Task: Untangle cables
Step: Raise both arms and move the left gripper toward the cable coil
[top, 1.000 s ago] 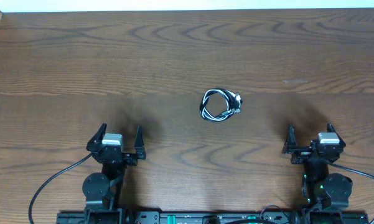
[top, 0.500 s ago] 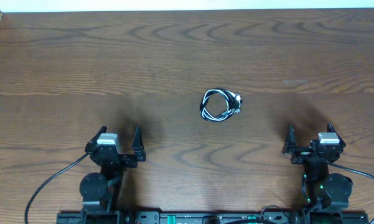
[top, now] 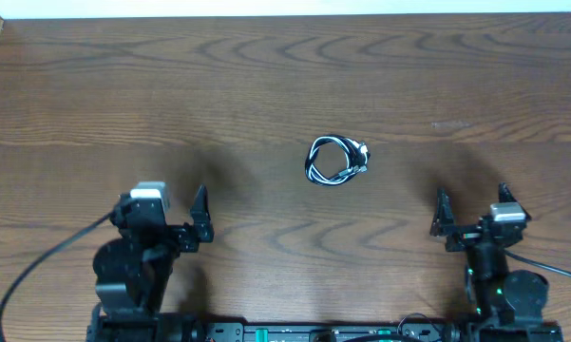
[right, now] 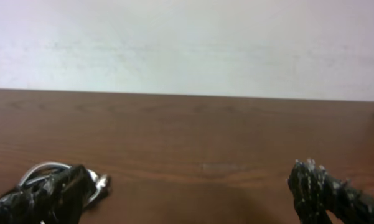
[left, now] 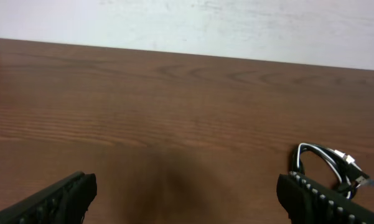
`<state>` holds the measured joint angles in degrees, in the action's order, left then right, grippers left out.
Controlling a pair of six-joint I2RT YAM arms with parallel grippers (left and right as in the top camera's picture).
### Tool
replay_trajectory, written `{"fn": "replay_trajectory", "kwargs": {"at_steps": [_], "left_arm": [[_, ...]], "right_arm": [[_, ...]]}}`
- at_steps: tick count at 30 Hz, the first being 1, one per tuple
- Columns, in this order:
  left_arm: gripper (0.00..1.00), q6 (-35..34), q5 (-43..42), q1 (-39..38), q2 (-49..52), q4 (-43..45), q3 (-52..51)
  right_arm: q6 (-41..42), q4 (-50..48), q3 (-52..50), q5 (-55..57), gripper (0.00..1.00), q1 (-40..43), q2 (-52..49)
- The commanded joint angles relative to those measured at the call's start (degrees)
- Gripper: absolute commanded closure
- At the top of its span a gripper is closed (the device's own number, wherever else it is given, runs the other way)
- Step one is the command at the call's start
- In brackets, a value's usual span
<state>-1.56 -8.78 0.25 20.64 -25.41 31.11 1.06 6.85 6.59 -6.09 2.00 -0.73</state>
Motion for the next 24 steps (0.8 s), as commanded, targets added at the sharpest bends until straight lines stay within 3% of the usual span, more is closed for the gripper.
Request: {"fn": "replay_trajectory", "kwargs": {"at_steps": [1, 10, 15, 24], "left_arm": [[0.02, -0.5, 0.2, -0.2, 3.6, -1.2, 5.0], [0.02, 5.6, -4.3, -0.2, 6.8, -3.8, 13.4], [0.02, 8.4, -3.0, -0.2, 7.0, -8.9, 18.4], [0.02, 7.0, 0.1, -0.2, 13.2, -18.0, 31.3]], "right_arm": [[1.7, 3.4, 7.6, -0.9, 0.01, -0.5, 0.2], [1.7, 14.4, 25.9, -0.6, 0.01, -0.5, -7.2], [1.6, 17.9, 37.6, -3.7, 0.01, -0.5, -18.5], [-0.1, 26.0, 57.4, -14.2, 0.01, -0.5, -41.6]]}}
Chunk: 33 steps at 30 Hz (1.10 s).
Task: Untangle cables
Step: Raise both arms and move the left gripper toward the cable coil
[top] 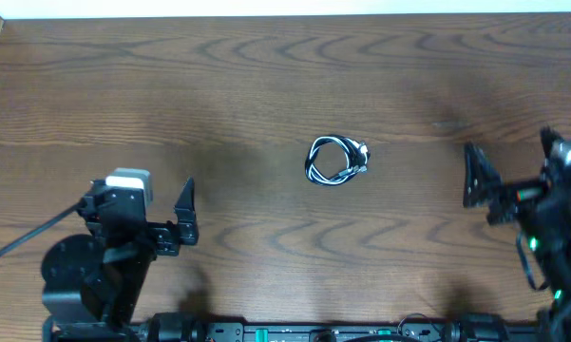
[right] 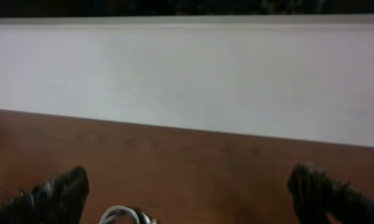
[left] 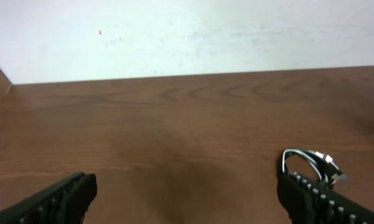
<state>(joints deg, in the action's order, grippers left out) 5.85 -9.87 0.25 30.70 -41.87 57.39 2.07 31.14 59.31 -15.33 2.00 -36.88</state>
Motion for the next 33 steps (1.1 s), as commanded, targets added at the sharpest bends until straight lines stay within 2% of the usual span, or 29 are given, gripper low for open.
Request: {"fn": "replay_trajectory", "kwargs": {"at_steps": [1, 6, 11, 16, 21, 27, 28, 29, 30, 31, 32, 33], "left_arm": [[0.02, -0.8, 1.1, -0.2, 4.6, -2.7, 7.0], [0.02, -1.5, 1.2, -0.2, 12.1, -7.7, 16.7], [0.02, -1.7, 1.2, -0.2, 18.1, -13.3, 22.7], [0.02, -1.6, 0.9, -0.2, 21.4, -18.5, 23.1], [0.02, -1.6, -1.2, -0.2, 22.8, -17.1, 23.1], [0.02, -1.6, -3.2, -0.2, 23.1, -17.2, 23.1], [0.08, -1.6, -3.2, -0.2, 23.2, -16.9, 23.1], [0.33, -1.6, -3.2, -0.2, 23.2, -16.7, 23.1], [0.54, -1.6, -3.2, -0.2, 23.2, -16.5, 23.0], [0.64, -1.6, -3.2, -0.2, 23.4, -16.3, 23.0], [0.68, -1.6, -3.2, -0.2, 23.6, -16.2, 23.0], [0.68, -1.6, -3.2, -0.2, 23.8, -15.9, 23.0]], "right_arm": [[-1.1, 3.2, 6.5, -5.5, 0.01, -0.5, -7.7], [-3.5, 11.6, 14.5, -7.7, 0.01, -0.5, -16.6], [-8.7, 16.9, 18.2, -7.7, 0.01, -0.5, -20.7], [-9.0, 19.5, 18.2, -7.6, 0.01, -0.5, -20.8], [-9.0, 23.9, 18.1, -3.5, 0.01, -0.5, -21.1], [-9.0, 25.5, 18.1, -4.4, 0.01, -0.5, -21.8], [-9.0, 25.4, 18.1, -4.3, 0.01, -0.5, -21.8], [-9.0, 25.4, 18.1, -4.5, 0.05, -0.5, -21.8], [-9.2, 25.4, 18.1, -4.5, 0.24, -0.5, -21.8], [-9.8, 25.2, 18.1, -4.5, 0.38, -0.5, -21.9], [-10.1, 25.1, 18.1, -4.3, 0.41, -0.5, -22.0], [-10.1, 25.0, 18.1, -4.1, 0.24, -0.5, -22.1]]}}
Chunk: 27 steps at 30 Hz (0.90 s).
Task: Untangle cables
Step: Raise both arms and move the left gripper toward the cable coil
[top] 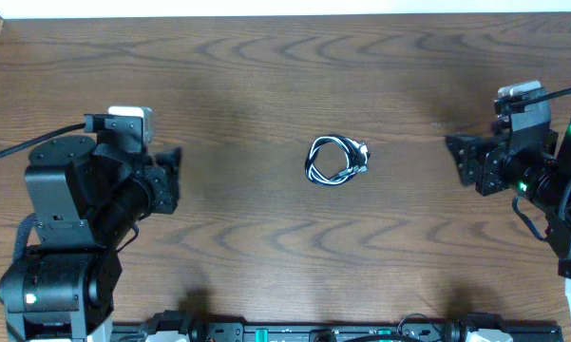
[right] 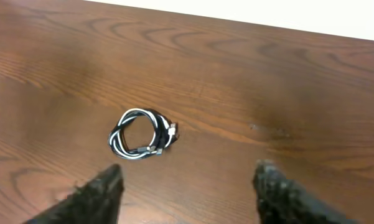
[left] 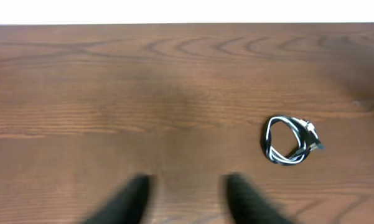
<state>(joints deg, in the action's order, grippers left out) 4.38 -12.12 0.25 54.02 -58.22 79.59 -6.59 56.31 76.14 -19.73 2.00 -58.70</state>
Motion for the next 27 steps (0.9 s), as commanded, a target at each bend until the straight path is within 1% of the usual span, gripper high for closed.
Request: {"fn": "replay_trajectory", "kwargs": {"at_steps": [1, 2, 3, 6, 7, 9, 11, 12, 13, 14, 18, 19, 21, 23, 27], "left_arm": [[0.67, -0.2, -0.9, -0.2, 0.9, 0.7, 0.8], [0.59, -0.2, -1.0, -0.2, 1.2, 0.7, 0.8], [0.53, -0.1, -0.9, -0.2, 1.5, 0.7, 0.8], [0.49, -0.1, -0.9, -0.2, 2.8, 1.0, 0.8], [0.44, -0.2, -0.9, -0.2, 3.3, 1.5, 0.8], [0.29, -0.2, -1.2, -0.2, 4.6, 2.5, 0.8], [0.27, -0.2, -1.9, -0.2, 6.3, 3.1, 0.8], [0.21, -0.1, -2.8, -0.2, 7.3, 3.3, 0.8], [0.17, -0.1, -3.8, -0.2, 8.4, 3.5, 0.8], [0.15, -0.1, -4.8, -0.2, 9.5, 3.6, 0.8], [0.13, 0.4, -10.5, -0.2, 14.4, 3.7, 0.8], [0.07, 1.6, -12.9, -0.2, 15.6, 3.7, 0.8], [0.0, 4.1, -17.9, -0.2, 18.0, 4.2, 0.8], [0.02, 5.0, -21.6, -0.2, 20.2, 5.4, 0.8], [0.02, 5.1, -24.4, -0.7, 23.6, 7.8, 0.8]], "right_arm": [[-1.4, -0.2, 1.3, 0.3, 0.01, -0.5, -0.3], [-1.4, -0.1, 1.3, 0.3, 0.01, -0.5, -0.3], [-1.4, -0.1, 1.3, 0.3, 0.01, -0.5, -0.2], [-1.4, 0.2, 1.3, 0.3, 0.01, -0.5, -0.1], [-1.7, 0.2, 1.3, 0.4, 0.01, -0.5, -0.1], [-2.8, -0.2, 1.3, 0.5, 0.11, -0.5, -0.2], [-2.8, -0.4, 1.3, 2.1, 0.14, -0.5, -0.5], [-2.7, -0.5, 1.3, 3.2, 0.12, -0.5, -0.6], [-2.7, -0.5, 1.3, 4.5, 0.06, -0.5, -0.9], [-2.7, -0.4, 1.3, 5.9, 0.01, -0.5, -1.0], [-2.7, -0.3, 1.3, 8.5, 0.01, -0.5, -2.3], [-2.2, -0.3, 1.3, 8.6, 0.01, -0.5, -2.8], [0.0, -0.5, 1.3, 9.1, 0.01, -0.5, -4.1], [2.4, -0.7, 1.3, 10.4, 0.01, -0.5, -5.9], [7.1, -1.1, 1.3, 12.0, 0.01, -0.5, -10.7]]}}
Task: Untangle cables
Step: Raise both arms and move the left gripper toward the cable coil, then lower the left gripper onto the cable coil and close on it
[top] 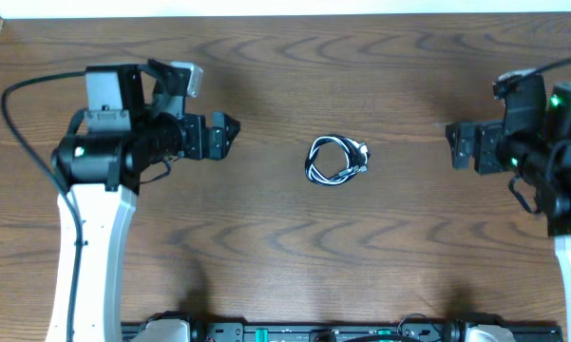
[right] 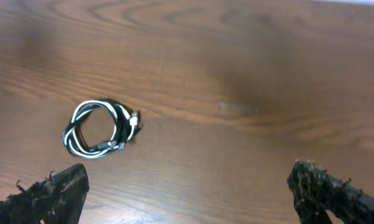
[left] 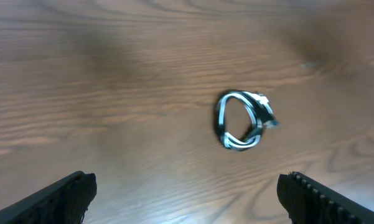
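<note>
A small coil of black and white cables (top: 334, 160) lies in the middle of the brown wooden table (top: 285, 247), with small plugs at its right side. It also shows as the coil (left: 241, 119) in the left wrist view and the coil (right: 101, 128) in the right wrist view. My left gripper (top: 220, 137) hovers to the left of the coil, open and holding nothing. My right gripper (top: 461, 145) hovers to the right of it, also open and empty. Both are high above the table, well apart from the cables.
The table's far edge meets a white wall (top: 285, 8). A raised wooden side edge stands at the far left corner. Black supply cables trail from both arms.
Both arms have shifted toward the far side. My left gripper now points at the coil from nearer. Both grippers show their fingers wide apart. The coil has not moved.
Both grippers stood low at the table's near edge, open, facing the wall. Then the arms had spread outward, then risen with the wrist views tilted down onto the coil. Now both hover on either side of it. The coil lay still throughout.
</note>
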`<state>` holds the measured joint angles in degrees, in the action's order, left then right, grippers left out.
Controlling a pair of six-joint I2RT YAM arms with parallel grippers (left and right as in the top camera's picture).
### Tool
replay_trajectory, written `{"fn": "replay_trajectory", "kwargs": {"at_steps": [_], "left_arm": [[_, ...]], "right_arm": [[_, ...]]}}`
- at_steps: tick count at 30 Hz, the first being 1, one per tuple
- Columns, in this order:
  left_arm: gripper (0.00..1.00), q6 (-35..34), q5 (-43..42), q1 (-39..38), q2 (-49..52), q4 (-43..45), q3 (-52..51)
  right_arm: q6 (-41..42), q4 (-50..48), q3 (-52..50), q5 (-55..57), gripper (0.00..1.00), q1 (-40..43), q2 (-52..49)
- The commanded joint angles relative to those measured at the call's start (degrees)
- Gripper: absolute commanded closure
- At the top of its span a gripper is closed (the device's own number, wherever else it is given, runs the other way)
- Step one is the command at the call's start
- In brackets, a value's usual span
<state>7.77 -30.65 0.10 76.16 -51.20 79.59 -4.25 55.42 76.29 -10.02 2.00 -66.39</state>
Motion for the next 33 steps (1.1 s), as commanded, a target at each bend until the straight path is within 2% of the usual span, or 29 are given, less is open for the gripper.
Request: {"fn": "replay_trajectory", "kwargs": {"at_steps": [1, 7, 15, 22, 26, 33], "left_arm": [[0.02, 1.7, -6.4, -0.8, 2.0, 1.2, 0.8], [0.02, 5.6, -8.1, -4.5, 4.9, 2.7, 0.8], [0.02, 5.5, -7.3, -11.6, 9.3, 8.9, 0.8], [0.02, 5.0, -0.7, -17.7, 13.3, 10.6, 0.8], [0.02, 1.5, 4.8, -20.0, 14.9, 11.3, 0.8], [0.02, -4.9, 13.4, -22.4, 15.6, 12.8, 0.8]], "right_arm": [[5.1, -0.2, 1.2, 2.1, 0.01, -0.5, -4.0], [6.0, -0.4, 1.2, -0.9, 0.01, -0.5, -10.4], [5.8, -2.7, 1.2, -3.9, 0.01, -0.3, -14.8], [3.1, -4.4, 1.2, -5.7, 0.01, 1.5, -15.0], [11.6, -4.3, 1.2, 4.2, 0.01, 3.7, -15.0], [11.7, -4.0, 1.2, 5.6, 0.01, 6.0, -15.0]]}}
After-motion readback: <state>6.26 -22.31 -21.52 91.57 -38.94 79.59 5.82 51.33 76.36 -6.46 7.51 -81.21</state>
